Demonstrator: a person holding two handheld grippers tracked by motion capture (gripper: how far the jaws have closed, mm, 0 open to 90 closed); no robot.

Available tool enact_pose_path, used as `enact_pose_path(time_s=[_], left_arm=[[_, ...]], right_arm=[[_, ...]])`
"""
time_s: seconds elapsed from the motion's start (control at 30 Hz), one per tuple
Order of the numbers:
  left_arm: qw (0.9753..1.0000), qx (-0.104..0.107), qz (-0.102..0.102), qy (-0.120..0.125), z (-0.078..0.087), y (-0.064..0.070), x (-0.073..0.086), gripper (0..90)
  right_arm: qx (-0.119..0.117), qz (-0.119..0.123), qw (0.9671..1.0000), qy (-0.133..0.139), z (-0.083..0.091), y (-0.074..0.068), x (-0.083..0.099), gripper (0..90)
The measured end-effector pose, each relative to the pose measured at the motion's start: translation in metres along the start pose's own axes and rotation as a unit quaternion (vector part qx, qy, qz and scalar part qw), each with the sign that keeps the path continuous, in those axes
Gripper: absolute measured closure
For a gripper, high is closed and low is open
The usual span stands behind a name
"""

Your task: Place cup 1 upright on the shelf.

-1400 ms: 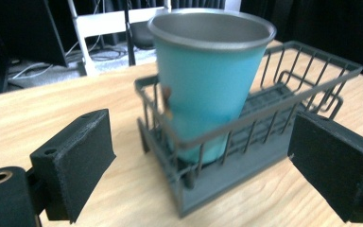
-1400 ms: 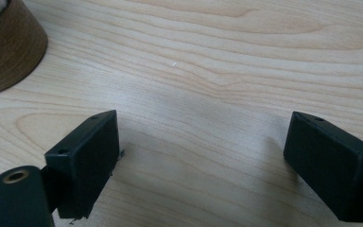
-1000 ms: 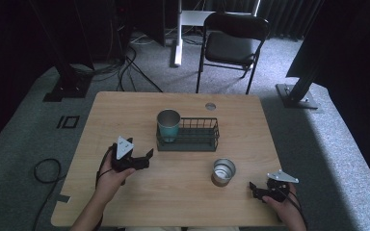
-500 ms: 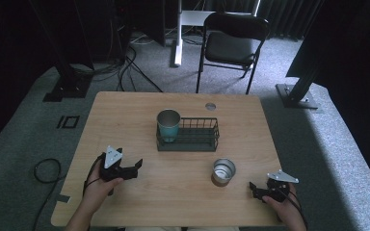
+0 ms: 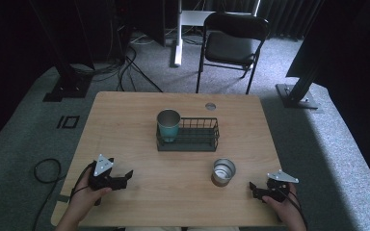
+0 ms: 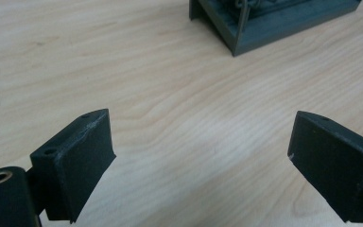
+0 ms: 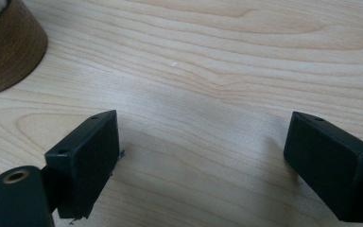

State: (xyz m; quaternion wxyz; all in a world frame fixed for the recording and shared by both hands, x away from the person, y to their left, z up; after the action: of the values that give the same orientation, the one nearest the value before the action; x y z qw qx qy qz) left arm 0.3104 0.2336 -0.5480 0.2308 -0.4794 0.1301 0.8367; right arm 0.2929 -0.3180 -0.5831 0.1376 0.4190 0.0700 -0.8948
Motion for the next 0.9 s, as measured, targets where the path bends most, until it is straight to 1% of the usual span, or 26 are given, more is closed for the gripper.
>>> enact_pose_path(time_s=[0.03, 0.13, 0.23, 0.27, 0.47, 0.57, 0.7, 0.77, 0.9], left_arm=[[1.0000, -0.001, -0.003, -0.003, 0.001, -0.001, 0.001, 8.3], [0.9999, 0.002, -0.002, -0.013, 0.003, -0.003, 0.004, 8.3], [0.9997, 0.004, 0.006, -0.023, 0.005, -0.006, 0.008, 8.3], [0.9996, 0.004, 0.004, -0.027, 0.006, -0.007, 0.010, 8.3], [0.9991, 0.001, 0.010, -0.041, 0.012, -0.015, 0.020, 8.3], [0.9987, -0.003, 0.014, -0.048, 0.014, -0.021, 0.026, 8.3], [0.9982, -0.006, 0.019, -0.057, 0.016, -0.026, 0.030, 8.3], [0.9980, -0.009, 0.029, -0.054, 0.016, -0.028, 0.031, 8.3], [0.9973, -0.021, 0.038, -0.059, 0.015, -0.032, 0.035, 8.3]], right_arm=[[0.000, 0.000, 1.0000, 0.000, 0.000, 0.000, 0.000, 10.8], [0.000, 0.001, 1.0000, 0.000, 0.000, 0.000, 0.000, 10.8], [0.000, 0.001, 1.0000, 0.000, 0.000, 0.000, 0.000, 10.8], [0.000, 0.002, 1.0000, 0.000, 0.000, 0.000, 0.000, 10.9], [0.000, 0.002, 1.0000, 0.000, 0.000, 0.000, 0.000, 10.8], [0.000, 0.002, 1.0000, 0.000, 0.000, 0.000, 0.000, 10.8], [0.000, 0.001, 1.0000, 0.000, 0.000, 0.000, 0.000, 10.8], [0.000, 0.001, 1.0000, 0.000, 0.000, 0.000, 0.000, 10.8], [0.000, 0.001, 1.0000, 0.001, 0.000, 0.000, 0.000, 10.9]])
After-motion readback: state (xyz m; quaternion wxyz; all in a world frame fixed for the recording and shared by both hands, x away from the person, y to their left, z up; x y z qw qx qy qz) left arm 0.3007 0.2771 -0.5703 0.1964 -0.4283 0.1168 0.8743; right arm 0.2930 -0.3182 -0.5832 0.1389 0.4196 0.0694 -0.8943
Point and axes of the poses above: each handheld gripper's, and its own axes: z roughly backward along the jaws, x roughly out of its underside, y roughly to its right, the point moved 4 cm from there along -z, roughly forward along the jaws, and after that the axes turned 4 degrees about y, right-handed, at the moved point
